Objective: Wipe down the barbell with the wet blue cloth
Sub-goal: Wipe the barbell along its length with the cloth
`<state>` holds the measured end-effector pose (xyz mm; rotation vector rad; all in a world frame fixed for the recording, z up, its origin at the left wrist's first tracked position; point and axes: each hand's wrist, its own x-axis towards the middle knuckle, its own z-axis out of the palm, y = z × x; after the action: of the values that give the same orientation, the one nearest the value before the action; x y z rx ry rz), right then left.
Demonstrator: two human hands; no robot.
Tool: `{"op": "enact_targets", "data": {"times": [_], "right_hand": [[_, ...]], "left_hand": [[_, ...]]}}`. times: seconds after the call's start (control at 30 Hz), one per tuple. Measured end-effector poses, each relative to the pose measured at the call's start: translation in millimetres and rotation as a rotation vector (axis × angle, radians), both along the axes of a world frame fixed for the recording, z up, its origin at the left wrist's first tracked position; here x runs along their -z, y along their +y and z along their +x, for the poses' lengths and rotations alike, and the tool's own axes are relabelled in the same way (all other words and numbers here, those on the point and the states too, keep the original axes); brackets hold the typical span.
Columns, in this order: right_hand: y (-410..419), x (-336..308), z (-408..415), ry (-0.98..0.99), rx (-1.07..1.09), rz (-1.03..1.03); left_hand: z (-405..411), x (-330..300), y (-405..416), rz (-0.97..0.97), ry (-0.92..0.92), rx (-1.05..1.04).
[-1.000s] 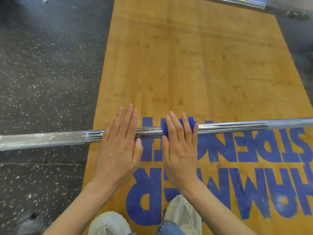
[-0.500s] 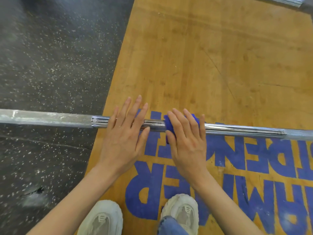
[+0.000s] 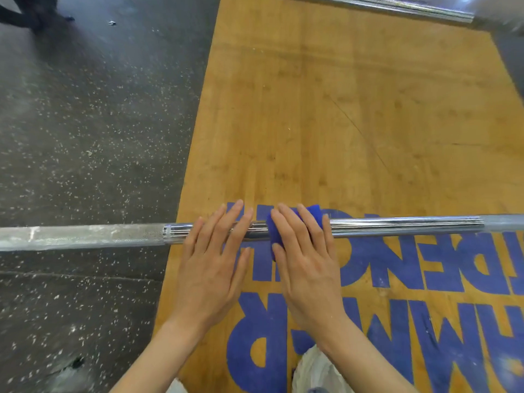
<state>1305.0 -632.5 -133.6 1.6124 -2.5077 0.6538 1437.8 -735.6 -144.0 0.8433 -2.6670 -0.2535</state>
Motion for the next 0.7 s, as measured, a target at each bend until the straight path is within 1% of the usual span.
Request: {"op": "enact_targets", "data": {"times": [0.07,0.17,0.23,0.33,0.5,0.63,0.7], "right_hand": [[6.2,1.5,-0.4,0.007,-0.006,-0.002],[-25.2,-7.3,-10.7,-0.048,0.077,0.02],[-21.3,-8.4,-10.9,-0.066,0.033,0.014],[15.5,-2.7,-12.9,0.026,-0.054,0.015],[-9.7,5.8,-1.0,-0.017,0.12,-0.058],[9.1,12.1,-9.1,0.068,-0.047,-0.009],[-0.2,9.5,-19.6,0.076,-0.05,-0.013]], "left_hand": [[-0.5,-0.2,1.6,0.003,0.019,-0.01],[-1.2,-0.2,1.2,0.001,0.027,-0.016],[0.6,0.3,-0.8,-0.009,0.006,-0.008],[0.2,0.2,-2.0,-0.038,-0.041,0.011],[-4.7,2.9,-6.7,-0.063,-0.053,-0.015],[-9.8,2.4,-11.7,-0.062,-0.056,-0.012],[-13.4,2.3,-15.6,-0.061,-0.054,-0.017]]}}
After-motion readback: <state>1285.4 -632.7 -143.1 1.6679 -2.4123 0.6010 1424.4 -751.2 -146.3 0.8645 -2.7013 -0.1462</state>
